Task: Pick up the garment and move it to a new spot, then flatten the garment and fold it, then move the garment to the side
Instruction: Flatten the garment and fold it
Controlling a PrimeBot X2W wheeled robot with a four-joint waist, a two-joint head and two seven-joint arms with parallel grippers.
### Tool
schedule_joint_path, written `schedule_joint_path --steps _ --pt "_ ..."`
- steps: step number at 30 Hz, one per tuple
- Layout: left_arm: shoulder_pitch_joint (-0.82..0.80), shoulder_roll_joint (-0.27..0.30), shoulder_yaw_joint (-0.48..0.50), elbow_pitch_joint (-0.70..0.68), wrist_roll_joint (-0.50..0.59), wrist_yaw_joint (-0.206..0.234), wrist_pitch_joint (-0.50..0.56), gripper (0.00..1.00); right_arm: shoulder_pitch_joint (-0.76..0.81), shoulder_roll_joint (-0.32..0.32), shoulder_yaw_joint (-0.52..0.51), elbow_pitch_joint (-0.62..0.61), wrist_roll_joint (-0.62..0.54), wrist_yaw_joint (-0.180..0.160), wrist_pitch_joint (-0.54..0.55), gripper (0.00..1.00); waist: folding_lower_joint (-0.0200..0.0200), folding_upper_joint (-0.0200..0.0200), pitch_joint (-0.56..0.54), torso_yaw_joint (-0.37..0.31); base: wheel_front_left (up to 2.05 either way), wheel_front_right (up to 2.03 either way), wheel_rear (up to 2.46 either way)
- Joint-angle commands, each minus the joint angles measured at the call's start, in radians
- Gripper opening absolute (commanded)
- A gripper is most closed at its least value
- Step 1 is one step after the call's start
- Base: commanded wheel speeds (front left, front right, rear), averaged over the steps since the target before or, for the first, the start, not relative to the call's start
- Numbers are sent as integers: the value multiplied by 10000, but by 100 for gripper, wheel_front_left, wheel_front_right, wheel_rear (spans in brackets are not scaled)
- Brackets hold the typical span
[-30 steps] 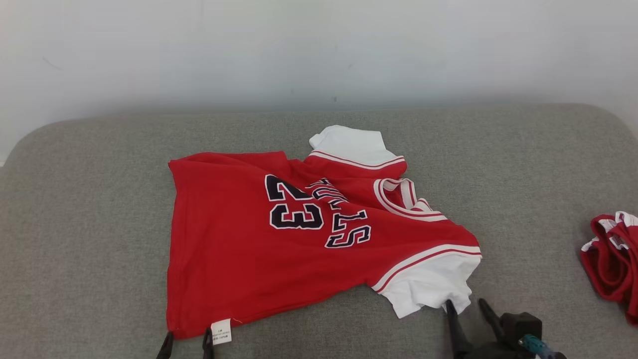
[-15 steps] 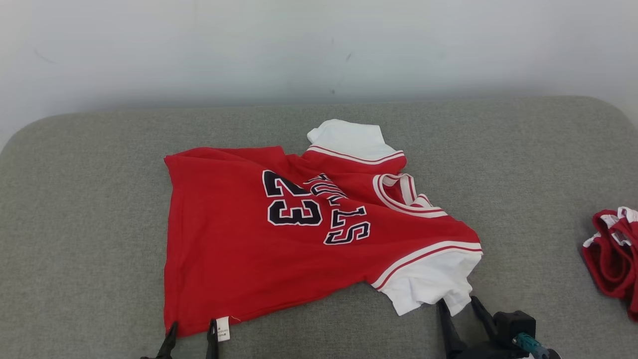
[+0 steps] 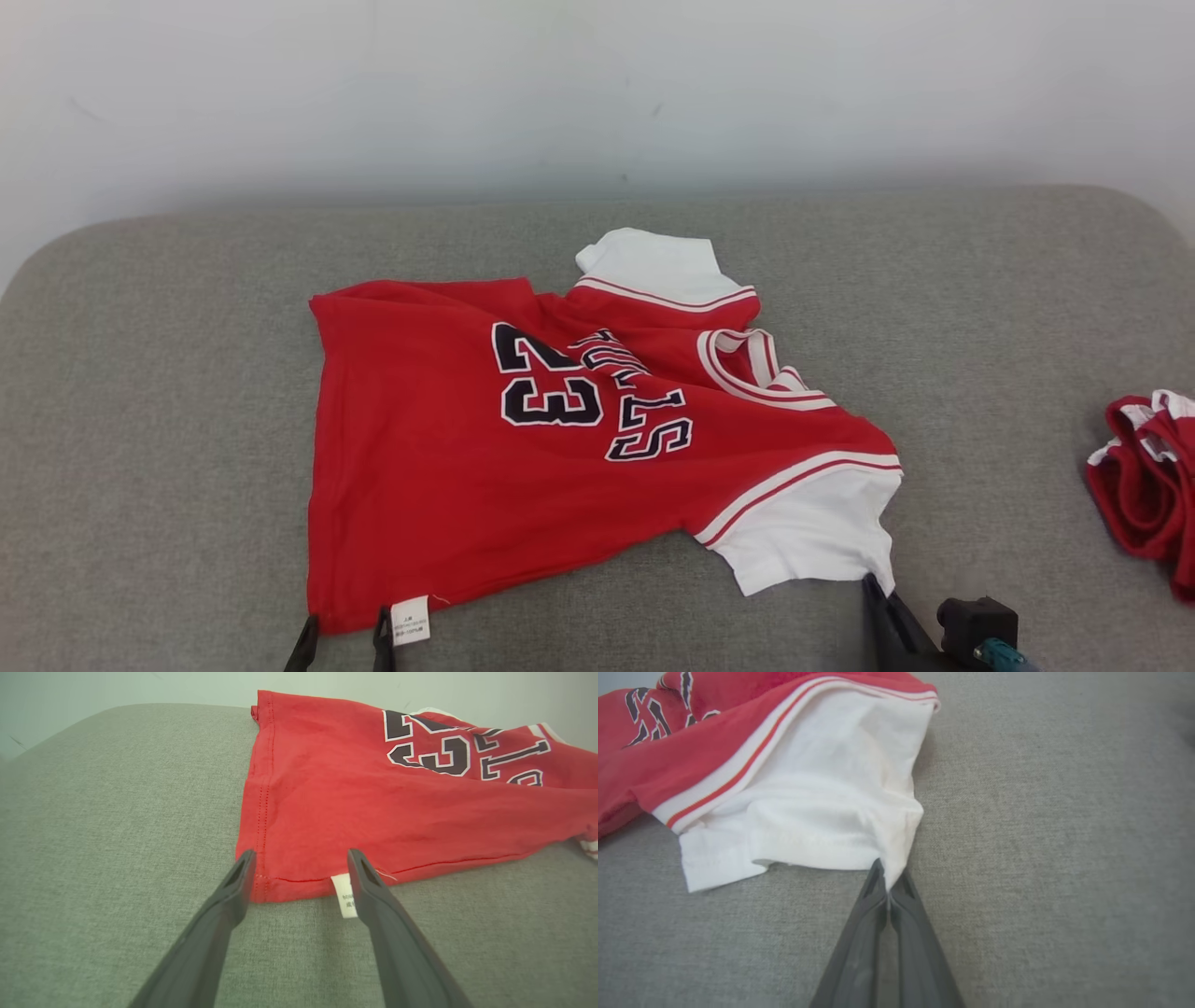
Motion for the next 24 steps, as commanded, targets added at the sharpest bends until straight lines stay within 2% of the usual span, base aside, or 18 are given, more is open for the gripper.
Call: schedule_joint_path --steps 1,10,17,24 --pt "144 -6 12 -1 -50 22 -33 100 169 9 -94 -31 -142 -27 13 0 0 0 -100 -130 0 0 0" --pt "54 -6 -14 163 -572 159 -33 100 582 2 -699 -488 -900 -27 11 0 0 0 -46 -551 0 0 0" --pt "10 -5 229 502 -1035 607 -33 100 567 -137 -1070 -491 -1344 -27 11 0 0 0 117 -772 0 0 0" --pt "-174 -9 506 712 -1410 757 -33 100 362 -130 -1117 -456 -1461 -27 13 0 0 0 237 -878 0 0 0"
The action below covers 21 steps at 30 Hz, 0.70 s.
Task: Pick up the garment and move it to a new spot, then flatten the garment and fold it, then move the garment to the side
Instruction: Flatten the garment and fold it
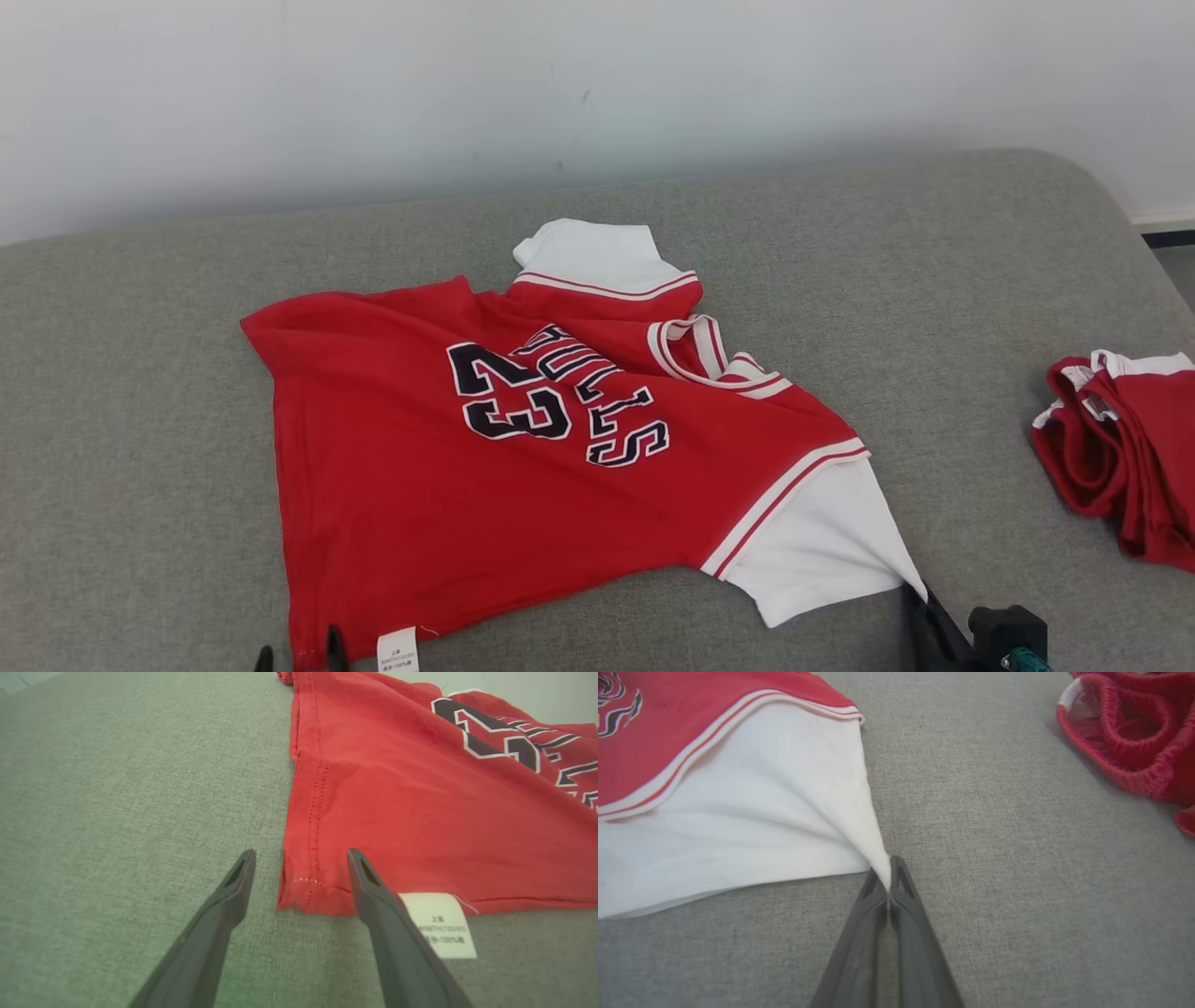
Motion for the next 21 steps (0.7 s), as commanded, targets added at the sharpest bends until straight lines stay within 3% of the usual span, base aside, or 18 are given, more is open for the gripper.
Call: schedule_joint_path --steps 1,4,5,6,7,8,9,10,11,15,21 --pt "-119 -10 16 155 -133 -29 -33 100 -76 -23 -23 20 -79 -27 11 0 -1 0 17 -24 0 0 0" --pt "-236 -4 -16 428 -76 -117 -33 100 -94 8 15 2 -61 -27 11 0 -1 0 27 -19 0 0 0" --pt "-244 -6 -3 501 -97 -154 -33 95 -103 18 35 8 -53 -27 11 0 -1 0 18 -17 0 0 0" --pt "-247 -7 9 562 -107 -183 -33 84 -121 26 57 13 -37 -27 11 0 -1 0 -1 -15 0 0 0" --pt "-247 -7 9 562 -107 -183 -33 84 -121 26 57 13 -37 -27 11 0 -1 0 -1 -15 0 0 0" --pt "-254 -7 24 601 -109 -205 -33 56 -123 33 73 8 -17 -27 10 0 -1 0 -17 -16 0 0 0" --pt "-255 -7 29 627 -118 -198 -33 38 -121 38 81 3 7 -27 10 0 -1 0 -35 -17 0 0 0" --pt "-250 -7 25 661 -115 -220 -33 8 -104 40 79 1 26 -27 10 0 -1 0 -56 -14 0 0 0" --pt "-246 -9 5 691 -83 -273 -33 0 -87 38 79 -6 38 -27 10 0 -1 0 -73 -8 0 0 0" --pt "-190 -4 -16 770 210 -326 -33 0 -60 50 -120 -261 194 -27 8 0 -1 0 -212 46 0 0 0" --pt "-202 27 482 -532 1003 -669 -33 0 -416 88 130 -1245 878 -27 8 0 -1 0 -759 71 0 0 0"
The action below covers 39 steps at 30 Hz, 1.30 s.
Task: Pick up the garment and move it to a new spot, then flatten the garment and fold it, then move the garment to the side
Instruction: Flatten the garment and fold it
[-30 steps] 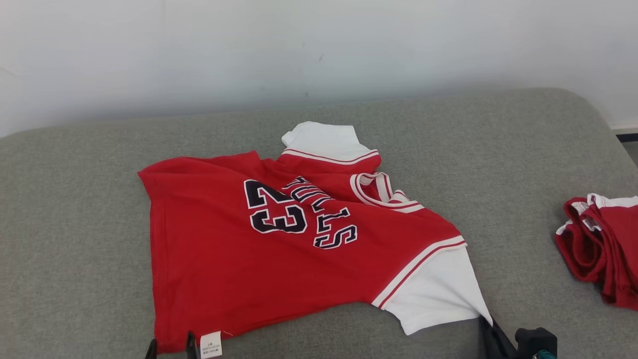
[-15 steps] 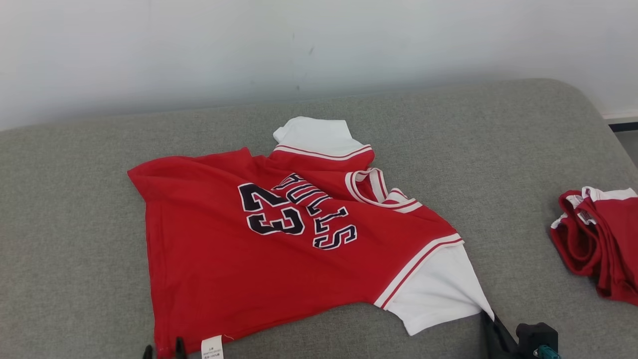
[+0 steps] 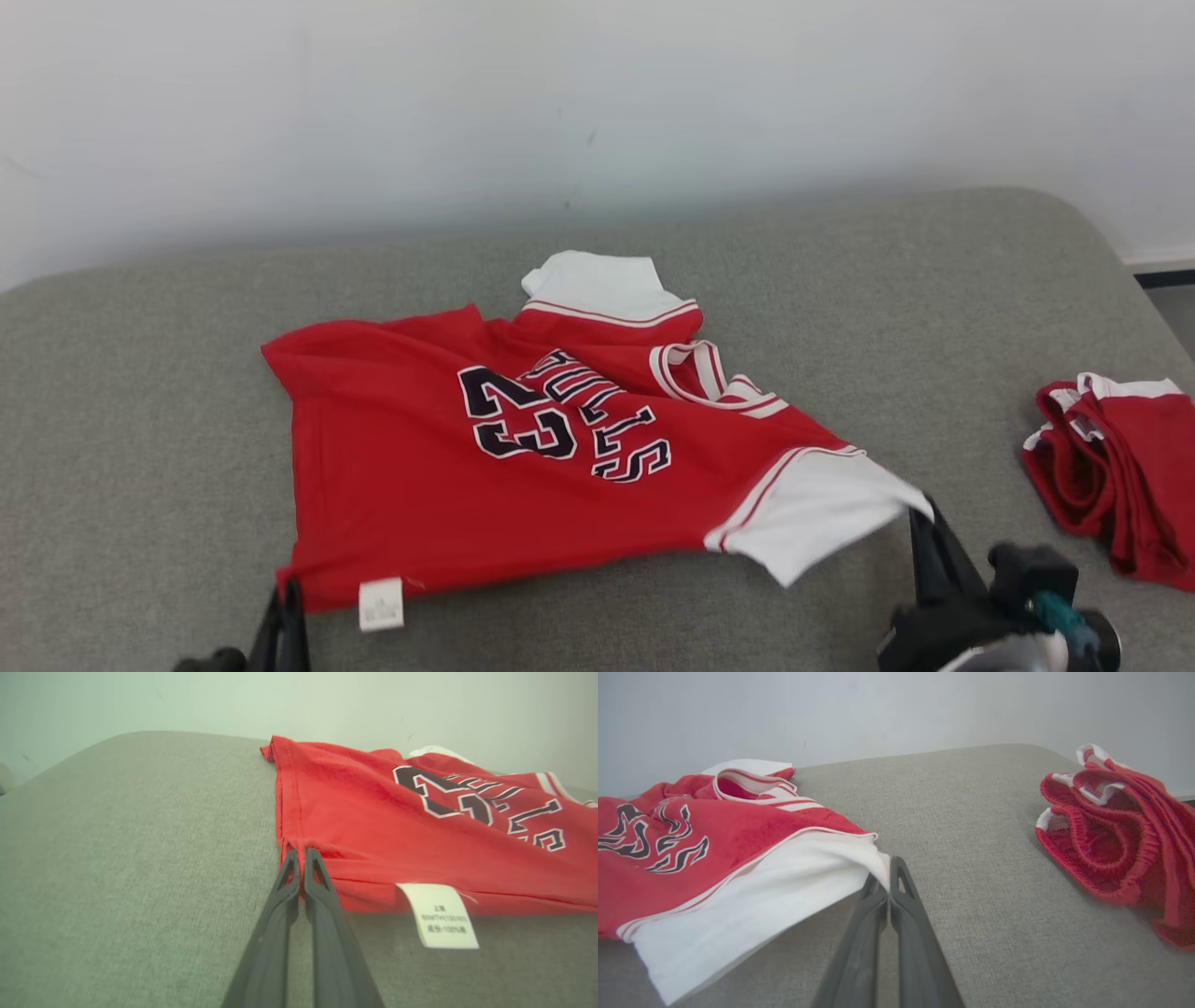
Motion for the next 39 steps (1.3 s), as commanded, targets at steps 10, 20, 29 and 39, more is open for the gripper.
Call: schedule_joint_path --steps 10,20,29,39 --pt "-2084 1335 263 -1978 1112 -726 -33 0 -2234 -461 1467 -2025 1215 -27 2 0 0 0 -1106 39 0 0 0" --pt "-5454 3449 -60 -2672 1197 -960 485 0 -4976 -1219 2084 -3518 2440 -27 364 0 0 0 -1516 43 0 0 0" --pt "-6761 4043 -1042 -2134 884 -967 1830 0 -6106 -1537 2217 -3575 2706 -27 1772 0 0 0 -406 137 0 0 0" --pt "-10172 4047 -2112 -237 1261 -918 1347 0 -10379 -2014 2181 -1285 1894 -27 1873 0 0 0 2672 143 0 0 0"
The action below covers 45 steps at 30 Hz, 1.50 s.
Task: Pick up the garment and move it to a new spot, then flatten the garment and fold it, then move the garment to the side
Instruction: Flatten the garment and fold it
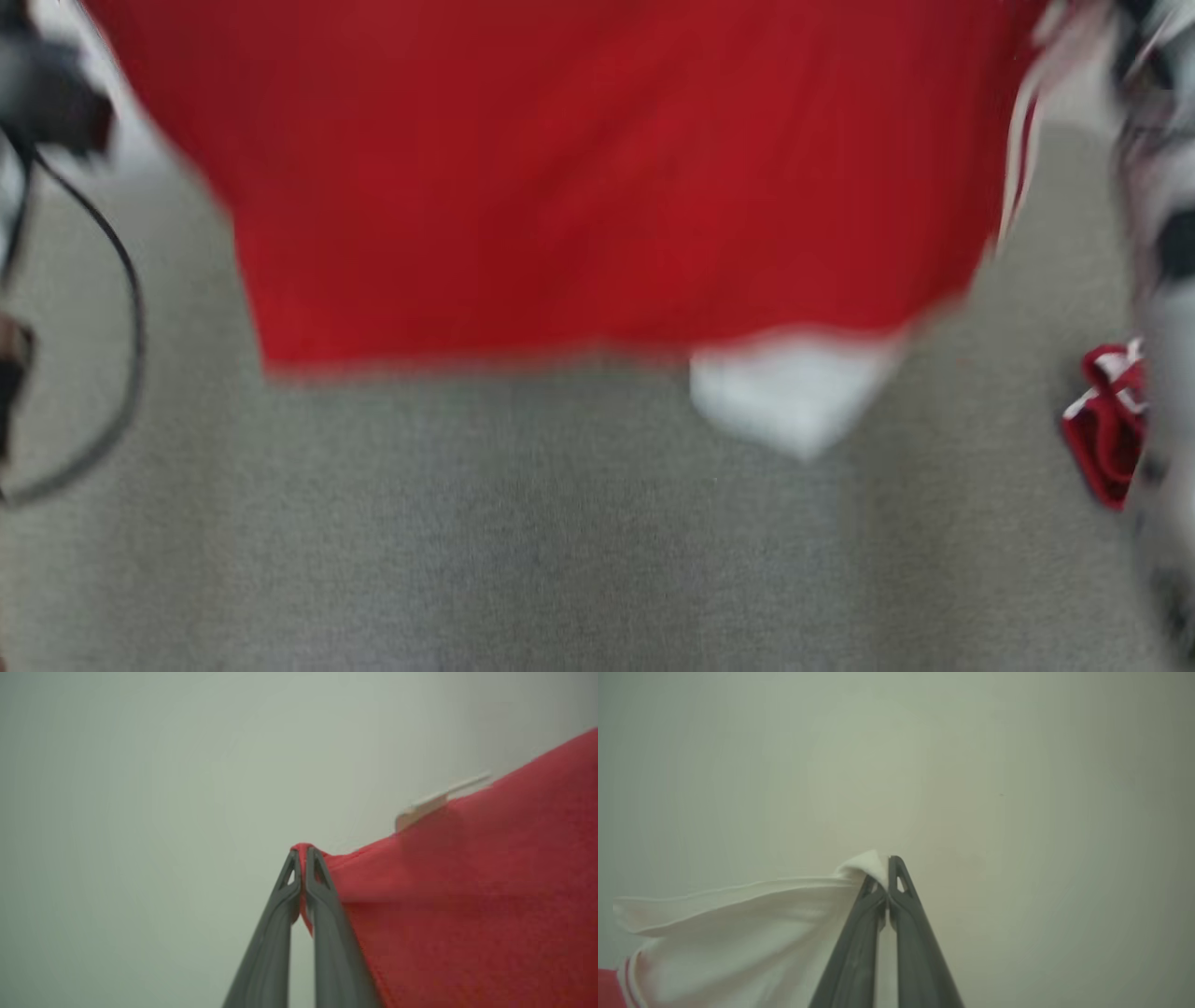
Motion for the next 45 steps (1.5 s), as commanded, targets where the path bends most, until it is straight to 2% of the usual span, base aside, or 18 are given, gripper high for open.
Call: schedule_joint_path --steps 1,4,6,8,11,16,19,21,25,30,34,45 --pt "-597 -9 -61 177 198 96 -244 0 -598 -22 -138 301 -245 -27 -222 0 -3 -2 1884 2 0 0 0" --pt "-2055 -167 -204 861 537 317 -807 0 -2130 -154 -645 1345 -901 -27 -872 0 -3 -2 2143 75 0 0 0" --pt "-2475 -212 -173 1445 540 398 -1051 0 -2627 -63 -902 1991 -1146 -27 -1211 0 -3 -2 2136 49 0 0 0" --pt "-2660 -278 -112 1972 414 404 -1221 0 -2840 -72 -1218 2505 -1243 -27 -1476 0 -3 -2 2113 23 0 0 0" --pt "-2148 -427 -48 2702 182 427 -1343 0 -2340 -316 -1547 3103 -1214 -28 -1728 0 -3 -2 2161 -45 0 0 0" --pt "-406 -843 333 2839 -311 644 -1389 0 -304 -518 -1605 3524 -539 -35 -1895 0 -3 -2 2214 -164 0 0 0" --pt "1122 -1405 529 2533 -591 706 -1393 0 1447 -627 -1887 3298 239 -36 -1933 0 -3 -2 2041 -167 0 0 0" --pt "2273 -1791 715 2386 -791 728 -1395 0 2828 -461 -1992 3207 884 -36 -1916 0 -3 -2 1777 -191 0 0 0" --pt "4522 -2503 1195 2332 -1120 788 -1398 0 5211 -70 -1315 3170 1892 -35 -1840 0 -3 -2 1031 -355 0 0 0" --pt "6712 -3149 1783 2307 -1238 818 -1399 0 7540 64 -245 2993 3188 -32 -875 0 -3 -2 125 -527 0 0 0" --pt "7903 -3402 2112 2415 -1148 711 -1399 0 8867 -211 390 2732 4015 -30 -166 0 -3 -2 -551 -567 0 0 0" --pt "9821 -3645 2806 2484 -835 560 -1400 0 10937 -550 982 2216 5068 -30 376 0 -3 -2 -1668 -566 0 0 0"
